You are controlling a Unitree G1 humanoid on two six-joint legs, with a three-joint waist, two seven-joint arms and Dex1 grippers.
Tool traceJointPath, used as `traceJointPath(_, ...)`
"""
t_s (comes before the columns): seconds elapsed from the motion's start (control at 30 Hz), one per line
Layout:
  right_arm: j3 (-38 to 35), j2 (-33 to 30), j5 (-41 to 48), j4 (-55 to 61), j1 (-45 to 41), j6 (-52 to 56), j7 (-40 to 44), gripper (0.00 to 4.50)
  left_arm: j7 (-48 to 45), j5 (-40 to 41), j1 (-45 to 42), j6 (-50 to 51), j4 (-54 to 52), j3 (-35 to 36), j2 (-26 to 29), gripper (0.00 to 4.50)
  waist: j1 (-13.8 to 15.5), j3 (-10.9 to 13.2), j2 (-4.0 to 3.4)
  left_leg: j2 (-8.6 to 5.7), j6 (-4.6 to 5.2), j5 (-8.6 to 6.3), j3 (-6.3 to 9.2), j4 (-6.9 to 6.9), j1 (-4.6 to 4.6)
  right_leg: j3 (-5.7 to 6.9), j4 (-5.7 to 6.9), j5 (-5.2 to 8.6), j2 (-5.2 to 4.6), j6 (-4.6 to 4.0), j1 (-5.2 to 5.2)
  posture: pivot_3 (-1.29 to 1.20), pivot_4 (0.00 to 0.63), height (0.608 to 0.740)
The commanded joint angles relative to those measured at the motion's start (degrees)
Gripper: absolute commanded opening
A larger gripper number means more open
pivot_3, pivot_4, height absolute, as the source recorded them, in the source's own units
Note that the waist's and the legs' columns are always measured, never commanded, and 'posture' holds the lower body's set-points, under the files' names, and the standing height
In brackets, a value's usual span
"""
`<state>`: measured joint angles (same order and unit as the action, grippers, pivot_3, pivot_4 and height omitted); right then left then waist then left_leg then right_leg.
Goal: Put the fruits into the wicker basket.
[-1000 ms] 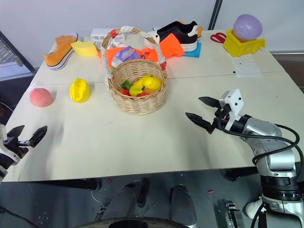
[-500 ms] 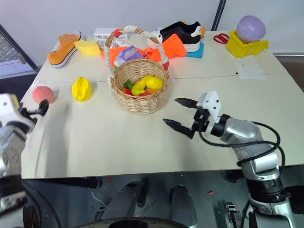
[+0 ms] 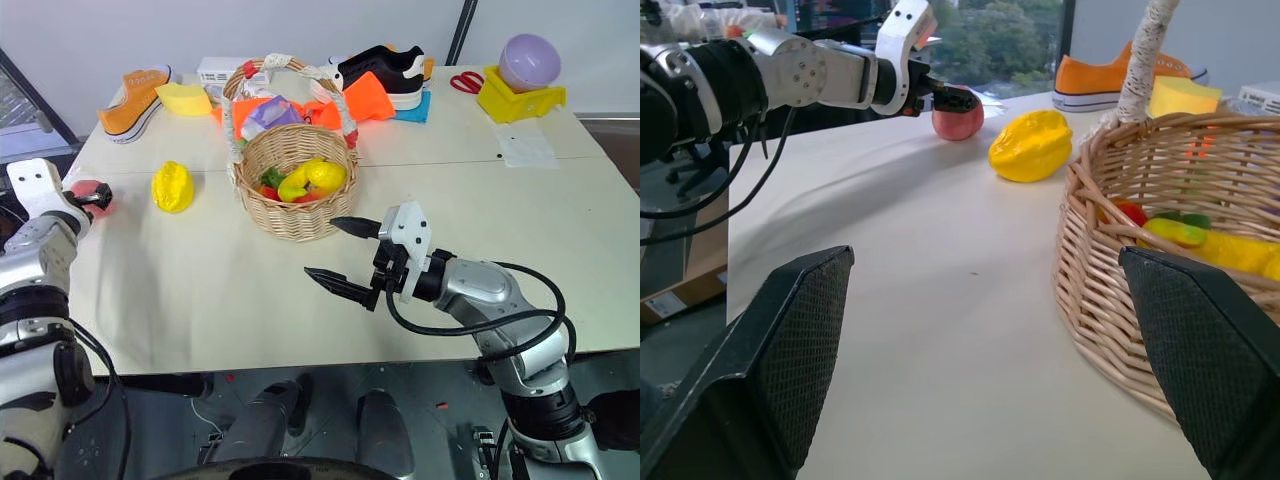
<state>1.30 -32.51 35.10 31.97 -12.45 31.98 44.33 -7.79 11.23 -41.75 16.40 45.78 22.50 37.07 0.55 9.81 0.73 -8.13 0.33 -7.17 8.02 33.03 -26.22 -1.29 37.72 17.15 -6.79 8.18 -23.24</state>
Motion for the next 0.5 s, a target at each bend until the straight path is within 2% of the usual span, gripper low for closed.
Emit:
traceJointPath(0.03,-0.24,0.54,1.11,2.92,0.24,-0.33,-0.82,4.44,-0.71,-1.86,-3.77,-2.56,5.42,-1.46,2.13,4.5,0.0,0.0,0.01,0.0,0.0,0.0,0.0,0.0,0.0,0.0,0.01,-0.01,0.0,0.01,0.0,0.0,0.15,0.74)
traceJointPath(0.17,-0.01,0.56,0.96,3.32,0.9,-0.45,-1.44,4.44,-0.89,-2.55,-5.97,-3.03,10.15,-2.35,2.97,4.5,-0.07,-0.01,0.02,0.0,0.0,0.01,0.0,0.01,0.0,0.0,0.04,-0.01,0.01,0.02,0.0,0.0,0.15,0.74)
traceJointPath(0.27,0.23,0.66,0.87,3.37,1.03,-0.5,-1.81,4.5,-0.41,-2.84,-7.1,-3.44,12.23,-2.31,3.31,3.71,-0.04,-0.01,0.02,0.0,0.01,0.01,0.0,0.02,0.0,0.01,0.07,-0.02,0.01,0.04,0.0,0.0,0.15,0.74)
traceJointPath(0.4,0.54,0.77,0.8,3.3,0.9,-0.57,-2.13,4.5,-0.4,-2.86,-7.88,-4.05,13.23,-2.29,3.75,1.98,-0.05,-0.02,0.04,-0.01,0.01,0.01,0.0,0.04,0.01,0.01,0.08,-0.03,0.01,0.05,0.01,0.0,0.15,0.74)
traceJointPath(0.5,0.7,0.83,0.69,3.1,0.63,-0.66,-2.22,4.5,-0.22,-3.25,-7.53,-3.95,12.12,-2.57,4.26,1.83,-0.07,-0.02,0.04,-0.01,0.01,0.01,0.0,0.05,0.01,0.01,0.1,-0.03,0.01,0.06,0.01,0.0,0.15,0.74)
